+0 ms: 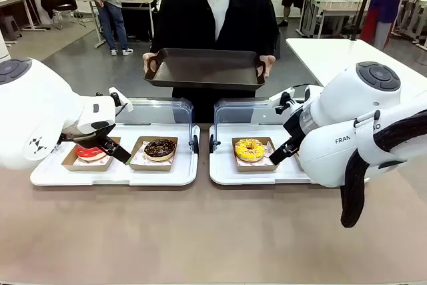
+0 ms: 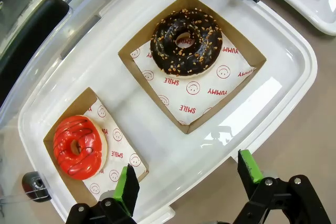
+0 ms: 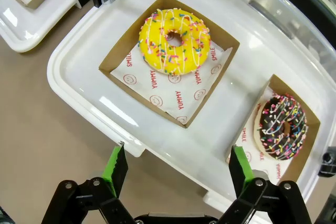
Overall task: Provide the desired donut to the person.
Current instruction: Pick up and lift the Paper togo box containing the Donut pointed at by the person.
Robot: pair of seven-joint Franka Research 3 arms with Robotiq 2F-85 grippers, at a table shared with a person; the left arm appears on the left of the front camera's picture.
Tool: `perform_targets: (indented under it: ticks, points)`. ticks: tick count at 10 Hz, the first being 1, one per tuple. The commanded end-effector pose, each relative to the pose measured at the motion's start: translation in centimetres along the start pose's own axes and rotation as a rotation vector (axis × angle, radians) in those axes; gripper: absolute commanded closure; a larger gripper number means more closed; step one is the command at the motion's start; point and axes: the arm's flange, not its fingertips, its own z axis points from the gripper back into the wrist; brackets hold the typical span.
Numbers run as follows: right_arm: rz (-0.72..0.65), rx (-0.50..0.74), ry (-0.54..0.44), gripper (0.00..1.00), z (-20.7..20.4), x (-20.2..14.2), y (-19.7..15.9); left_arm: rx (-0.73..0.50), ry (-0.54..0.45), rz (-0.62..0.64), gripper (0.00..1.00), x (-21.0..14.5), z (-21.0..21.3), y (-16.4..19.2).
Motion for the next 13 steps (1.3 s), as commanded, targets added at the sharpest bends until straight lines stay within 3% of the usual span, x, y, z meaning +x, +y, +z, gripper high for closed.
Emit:
perform_targets:
  ticks: [1,7,10,13]
  points:
    - [-0.001,0.000,0.000,0.00,0.0,0.0,0.0,0.000,0.000,0.000,0.00,0.0,0.0,0.0]
    - [0.000,0.000,0.000,0.00,0.0,0.0,0.0,0.000,0.000,0.000,0.00,0.0,0.0,0.0]
    - [0.049,-0.082,-0.007,0.00,11.3,-1.7,2.3,0.026,0.065,-0.058,0.00,-2.6,9.6,-0.4]
    - [-0.016,-0.114,0.014,0.00,21.4,-3.6,-1.6,-0.096,0.068,-0.051,0.00,-2.9,17.5,3.6]
